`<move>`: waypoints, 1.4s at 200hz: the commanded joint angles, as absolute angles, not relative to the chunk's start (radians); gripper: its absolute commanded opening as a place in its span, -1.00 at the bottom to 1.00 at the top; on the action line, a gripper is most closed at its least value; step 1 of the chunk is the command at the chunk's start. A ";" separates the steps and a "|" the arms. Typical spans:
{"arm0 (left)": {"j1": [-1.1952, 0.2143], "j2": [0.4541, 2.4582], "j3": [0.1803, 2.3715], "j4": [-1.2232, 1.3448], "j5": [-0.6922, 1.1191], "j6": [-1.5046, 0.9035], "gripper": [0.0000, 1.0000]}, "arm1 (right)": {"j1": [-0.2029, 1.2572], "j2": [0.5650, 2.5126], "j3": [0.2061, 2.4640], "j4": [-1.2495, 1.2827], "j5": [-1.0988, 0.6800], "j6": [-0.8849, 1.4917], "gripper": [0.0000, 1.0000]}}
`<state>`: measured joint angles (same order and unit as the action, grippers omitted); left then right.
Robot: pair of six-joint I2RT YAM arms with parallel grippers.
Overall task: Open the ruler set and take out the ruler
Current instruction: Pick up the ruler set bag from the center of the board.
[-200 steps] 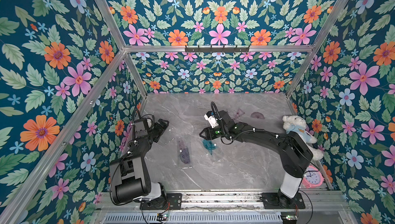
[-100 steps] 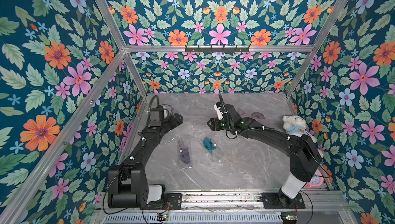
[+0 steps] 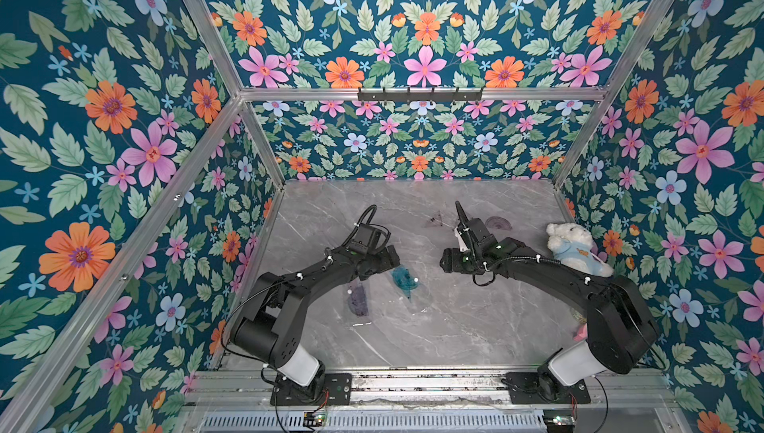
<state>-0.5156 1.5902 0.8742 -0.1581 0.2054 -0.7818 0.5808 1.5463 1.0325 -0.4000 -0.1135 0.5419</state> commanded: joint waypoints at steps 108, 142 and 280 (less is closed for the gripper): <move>-0.598 1.634 0.724 0.122 0.224 -1.078 0.90 | 0.587 1.831 1.034 -0.114 -0.546 0.607 0.49; -0.598 1.625 0.711 0.149 0.232 -1.077 0.90 | 0.605 1.864 1.027 -0.046 -0.599 0.631 0.48; -0.597 1.644 0.648 0.229 0.256 -1.085 0.89 | 0.635 1.900 0.867 0.421 -0.714 0.829 0.15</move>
<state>-0.5964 1.6333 0.6605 0.3439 0.2424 -1.0691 0.6304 1.8889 0.8673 0.3435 -0.7139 0.7853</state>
